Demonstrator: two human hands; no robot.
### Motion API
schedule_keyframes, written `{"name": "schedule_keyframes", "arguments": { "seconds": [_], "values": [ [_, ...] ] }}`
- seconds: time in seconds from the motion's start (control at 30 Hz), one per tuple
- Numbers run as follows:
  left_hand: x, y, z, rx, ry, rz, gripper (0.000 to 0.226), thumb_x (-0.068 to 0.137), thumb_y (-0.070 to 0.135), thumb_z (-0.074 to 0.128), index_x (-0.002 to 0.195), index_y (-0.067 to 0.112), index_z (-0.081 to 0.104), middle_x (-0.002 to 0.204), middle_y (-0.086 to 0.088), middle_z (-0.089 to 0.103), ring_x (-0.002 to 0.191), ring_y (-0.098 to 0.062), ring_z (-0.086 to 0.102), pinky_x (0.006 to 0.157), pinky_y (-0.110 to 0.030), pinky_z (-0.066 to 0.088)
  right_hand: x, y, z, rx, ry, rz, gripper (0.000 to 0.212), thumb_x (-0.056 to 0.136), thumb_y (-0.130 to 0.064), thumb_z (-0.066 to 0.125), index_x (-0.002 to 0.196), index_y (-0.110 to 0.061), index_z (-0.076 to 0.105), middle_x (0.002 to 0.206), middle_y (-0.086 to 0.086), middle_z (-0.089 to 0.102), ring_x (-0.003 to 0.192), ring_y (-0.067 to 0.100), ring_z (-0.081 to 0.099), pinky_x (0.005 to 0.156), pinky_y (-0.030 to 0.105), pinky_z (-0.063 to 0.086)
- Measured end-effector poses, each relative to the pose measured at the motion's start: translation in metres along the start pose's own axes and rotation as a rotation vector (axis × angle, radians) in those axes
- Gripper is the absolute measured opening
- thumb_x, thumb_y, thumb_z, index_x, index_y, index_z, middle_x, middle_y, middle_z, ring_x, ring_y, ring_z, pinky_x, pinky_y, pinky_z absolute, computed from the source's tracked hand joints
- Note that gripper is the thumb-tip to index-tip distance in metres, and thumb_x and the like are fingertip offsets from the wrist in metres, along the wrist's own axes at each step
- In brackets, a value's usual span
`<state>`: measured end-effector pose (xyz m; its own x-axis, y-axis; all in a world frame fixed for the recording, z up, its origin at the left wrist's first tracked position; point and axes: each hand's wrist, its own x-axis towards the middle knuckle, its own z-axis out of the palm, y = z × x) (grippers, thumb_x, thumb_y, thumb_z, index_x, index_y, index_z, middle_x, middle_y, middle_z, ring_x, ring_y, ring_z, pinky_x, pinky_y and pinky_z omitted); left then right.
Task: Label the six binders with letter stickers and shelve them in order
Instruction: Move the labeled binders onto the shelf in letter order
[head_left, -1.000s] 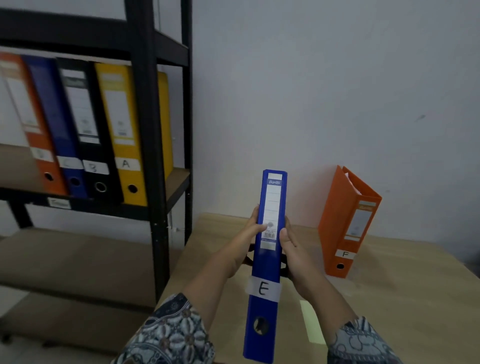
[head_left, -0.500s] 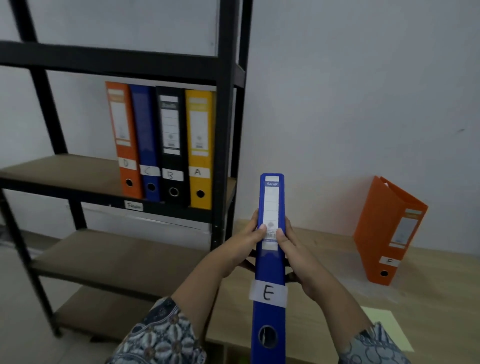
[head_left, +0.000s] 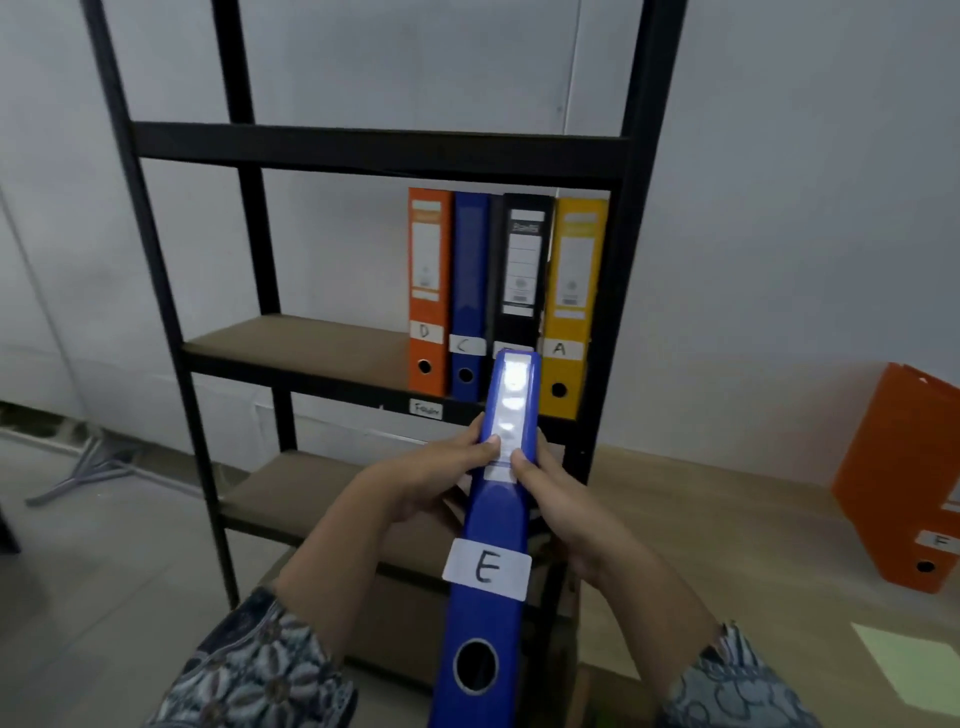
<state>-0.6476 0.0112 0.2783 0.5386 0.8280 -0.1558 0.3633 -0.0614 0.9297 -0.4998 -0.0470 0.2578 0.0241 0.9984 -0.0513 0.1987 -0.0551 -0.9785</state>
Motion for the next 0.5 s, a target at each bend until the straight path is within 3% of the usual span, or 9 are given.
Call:
{"name": "schedule_keyframes", "arguments": {
  "seconds": [0.17, 0.3, 0.4, 0.5],
  "values": [
    [-0.055, 0.009, -0.07, -0.005, 0.115, 0.069, 0.049, 0.096, 0.04, 0.045, 0.141, 0.045, 0.025, 0.118, 0.001, 0.059, 0.096, -0.022, 0.065, 0.067, -0.035, 0.058, 0.005, -0.048, 0.062, -0.01, -0.079, -0.155, 0.057, 0.097, -0.046, 0.038, 0.145, -0.049, 0.008, 0.121, -0.009, 0.053, 0.089, 0.007, 0.06, 0.061, 0.019, 0.048],
    [-0.091, 0.019, -0.119, 0.028, 0.233, 0.165, 0.053, 0.094, 0.037, 0.048, 0.143, 0.041, 0.029, 0.114, 0.004, 0.063, 0.096, -0.018, 0.067, 0.07, -0.036, 0.059, 0.013, -0.082, 0.103, 0.043, -0.131, -0.287, 0.057, 0.097, -0.042, 0.04, 0.145, -0.049, 0.009, 0.116, -0.013, 0.051, 0.087, 0.002, 0.058, 0.048, 0.01, 0.047],
    [-0.107, 0.022, -0.149, 0.001, 0.288, 0.226, 0.062, 0.09, 0.034, 0.052, 0.145, 0.043, 0.025, 0.118, 0.006, 0.062, 0.102, -0.017, 0.065, 0.071, -0.036, 0.058, 0.024, -0.099, 0.128, 0.086, -0.185, -0.395, 0.061, 0.097, -0.038, 0.041, 0.146, -0.048, 0.005, 0.114, -0.021, 0.047, 0.093, -0.001, 0.055, 0.057, 0.011, 0.051],
    [-0.109, 0.021, -0.171, -0.042, 0.313, 0.293, 0.067, 0.086, 0.03, 0.055, 0.143, 0.048, 0.025, 0.121, 0.011, 0.06, 0.106, -0.016, 0.063, 0.076, -0.037, 0.058, 0.04, -0.108, 0.148, 0.148, -0.223, -0.471, 0.067, 0.098, -0.031, 0.042, 0.145, -0.049, -0.002, 0.138, -0.013, 0.037, 0.114, 0.006, 0.048, 0.078, 0.023, 0.052]
  ]
}}
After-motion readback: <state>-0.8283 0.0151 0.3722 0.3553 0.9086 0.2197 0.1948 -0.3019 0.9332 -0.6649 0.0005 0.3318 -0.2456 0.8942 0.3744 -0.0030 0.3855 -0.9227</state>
